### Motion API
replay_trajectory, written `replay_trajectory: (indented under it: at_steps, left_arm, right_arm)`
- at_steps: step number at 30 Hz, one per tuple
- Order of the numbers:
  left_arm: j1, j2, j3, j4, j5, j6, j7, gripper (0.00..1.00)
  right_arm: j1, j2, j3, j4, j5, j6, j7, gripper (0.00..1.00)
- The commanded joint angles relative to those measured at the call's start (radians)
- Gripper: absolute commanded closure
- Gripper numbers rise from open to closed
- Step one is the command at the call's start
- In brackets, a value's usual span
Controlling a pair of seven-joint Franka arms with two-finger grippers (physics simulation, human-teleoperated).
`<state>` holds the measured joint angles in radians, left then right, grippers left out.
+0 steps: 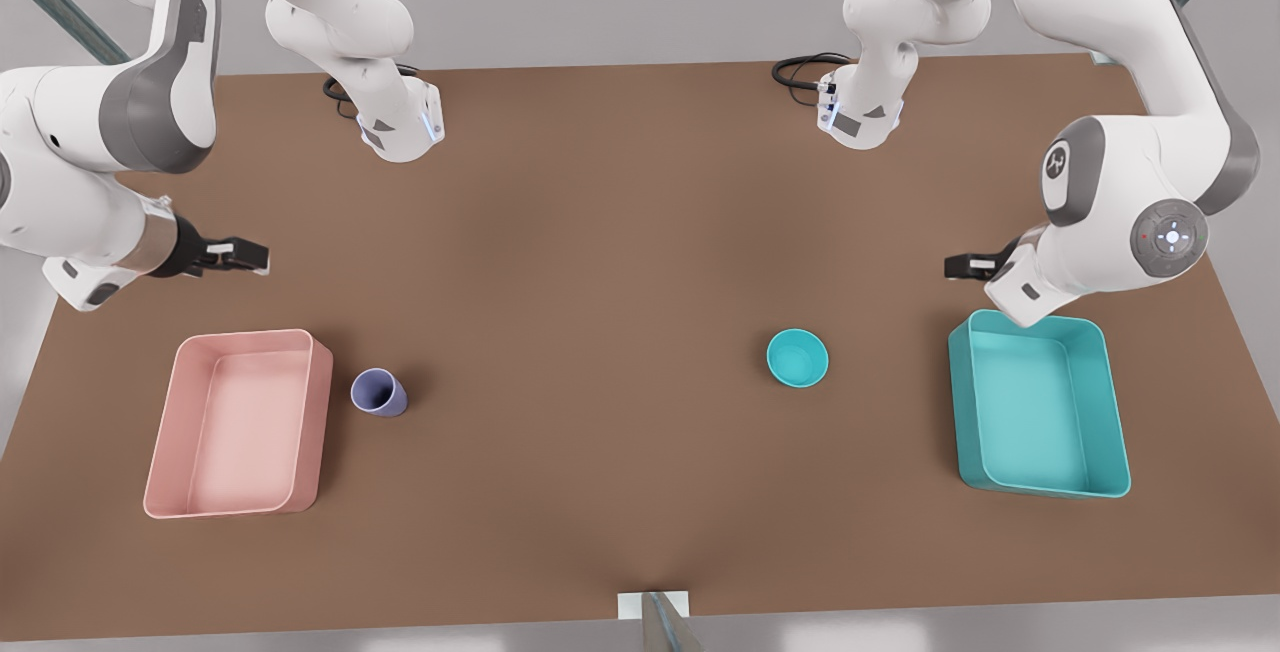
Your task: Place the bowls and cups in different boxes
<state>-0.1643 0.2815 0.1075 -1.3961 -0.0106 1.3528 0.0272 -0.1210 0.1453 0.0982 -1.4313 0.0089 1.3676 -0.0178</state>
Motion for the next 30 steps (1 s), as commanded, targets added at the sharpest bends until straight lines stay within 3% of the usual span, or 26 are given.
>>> replay_trajectory:
  at_steps: [1,4,6,9,14,22,23,26,28,30]
  left_arm:
    - [0.000,0.001,0.000,0.000,0.003,0.034,0.003,0.00]
    - [-0.024,0.108,-0.002,-0.017,-0.080,0.120,-0.004,0.00]
    - [-0.043,0.278,-0.005,-0.020,-0.189,0.351,0.002,0.00]
    - [-0.049,0.418,-0.035,-0.053,-0.242,0.560,0.022,0.00]
    - [-0.058,0.419,-0.048,-0.187,-0.269,0.638,0.134,0.00]
    - [-0.077,0.436,-0.069,-0.208,-0.273,0.651,0.129,0.00]
    - [-0.080,0.441,-0.071,-0.208,-0.273,0.651,0.128,0.12]
    - [-0.080,0.441,-0.071,-0.205,-0.273,0.646,0.131,0.62]
    - [-0.080,0.441,-0.071,-0.204,-0.273,0.643,0.131,0.78]
    - [-0.078,0.441,-0.071,-0.202,-0.275,0.641,0.131,0.79]
  right_arm:
    - [0.000,-0.001,0.001,-0.001,-0.003,0.050,0.022,0.00]
    - [0.020,0.068,0.005,0.003,-0.006,0.123,-0.008,0.00]
    - [0.086,0.195,0.005,0.003,-0.015,0.255,0.001,0.00]
    - [0.104,0.309,0.005,-0.001,-0.014,0.375,0.007,0.00]
    - [0.095,0.395,0.001,-0.089,-0.010,0.551,0.012,0.00]
    - [0.052,0.432,-0.003,-0.189,-0.010,0.679,0.009,0.00]
    - [0.052,0.433,-0.003,-0.195,-0.010,0.679,0.007,0.00]
    - [0.043,0.433,-0.003,-0.213,-0.010,0.686,0.007,0.00]
    - [0.041,0.435,-0.003,-0.248,-0.010,0.726,0.006,0.00]
    - [0.041,0.436,-0.003,-0.268,-0.010,0.740,0.006,0.00]
